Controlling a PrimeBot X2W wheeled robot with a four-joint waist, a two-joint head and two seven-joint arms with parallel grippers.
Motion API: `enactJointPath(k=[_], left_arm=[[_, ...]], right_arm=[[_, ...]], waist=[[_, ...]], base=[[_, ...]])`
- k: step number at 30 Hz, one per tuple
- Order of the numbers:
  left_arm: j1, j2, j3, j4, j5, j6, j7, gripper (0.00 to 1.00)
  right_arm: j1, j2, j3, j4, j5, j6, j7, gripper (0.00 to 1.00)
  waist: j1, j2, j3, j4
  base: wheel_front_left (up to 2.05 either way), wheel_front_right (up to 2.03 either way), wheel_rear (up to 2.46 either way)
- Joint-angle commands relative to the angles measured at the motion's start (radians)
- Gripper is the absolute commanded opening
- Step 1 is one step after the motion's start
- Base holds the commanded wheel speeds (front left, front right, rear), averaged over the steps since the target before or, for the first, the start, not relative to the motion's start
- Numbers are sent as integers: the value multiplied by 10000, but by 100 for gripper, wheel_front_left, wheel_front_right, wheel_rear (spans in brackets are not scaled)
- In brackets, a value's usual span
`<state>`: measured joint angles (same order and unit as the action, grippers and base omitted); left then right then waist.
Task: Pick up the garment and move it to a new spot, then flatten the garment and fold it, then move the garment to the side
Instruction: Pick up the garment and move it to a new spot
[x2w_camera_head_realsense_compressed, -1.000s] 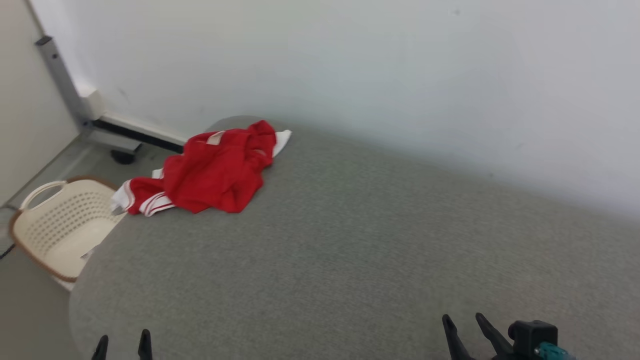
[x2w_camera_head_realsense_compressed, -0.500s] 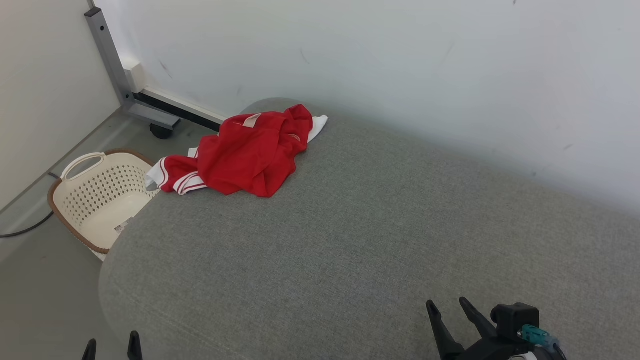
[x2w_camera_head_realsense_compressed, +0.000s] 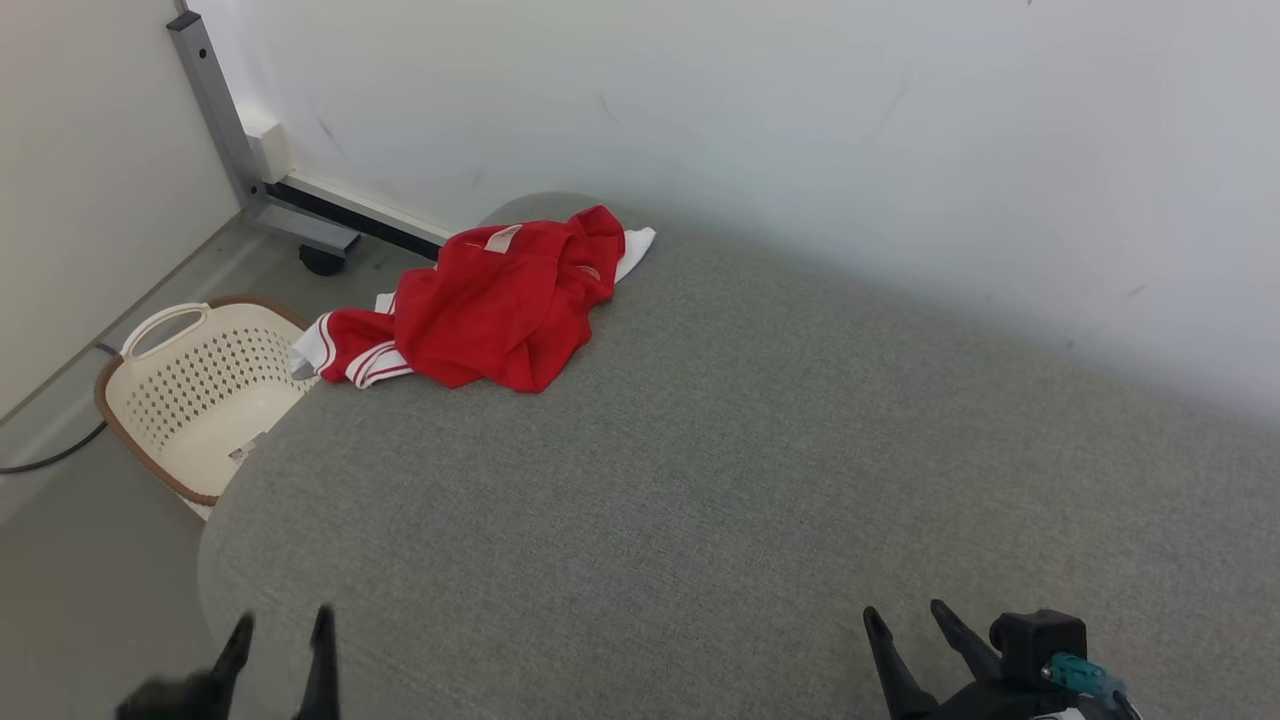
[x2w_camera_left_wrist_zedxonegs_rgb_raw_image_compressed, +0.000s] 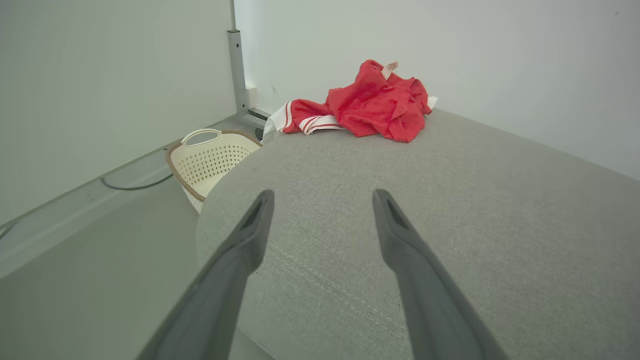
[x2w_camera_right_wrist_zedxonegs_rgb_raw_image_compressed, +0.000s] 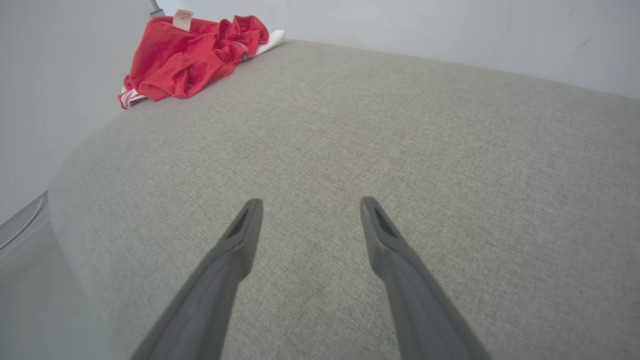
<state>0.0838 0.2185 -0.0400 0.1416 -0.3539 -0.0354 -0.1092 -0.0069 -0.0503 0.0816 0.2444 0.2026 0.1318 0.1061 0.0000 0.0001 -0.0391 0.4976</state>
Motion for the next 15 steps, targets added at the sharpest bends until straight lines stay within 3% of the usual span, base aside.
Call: enactJointPath(k=[1,5,15], left_arm=[[-809,-40,-183,280,-38,-111,308,100],[-2527,-123,-666,1505,-39,-372,869,100],[-6330,17,-494,4719,-259,-407,1118,100]], right_arm=[[118,-1,-71,-203,-163,-19,140,100],[280,-184,-230,-822,-471,-19,547,100],[-249,-1144,300,-3192,-733,-19,2115,100]], waist=[[0,-1,138,-9],[0,-1,529,-89],[0,-1,2446,-1736]], base=[[0,0,0],[0,0,0],[0,0,0]])
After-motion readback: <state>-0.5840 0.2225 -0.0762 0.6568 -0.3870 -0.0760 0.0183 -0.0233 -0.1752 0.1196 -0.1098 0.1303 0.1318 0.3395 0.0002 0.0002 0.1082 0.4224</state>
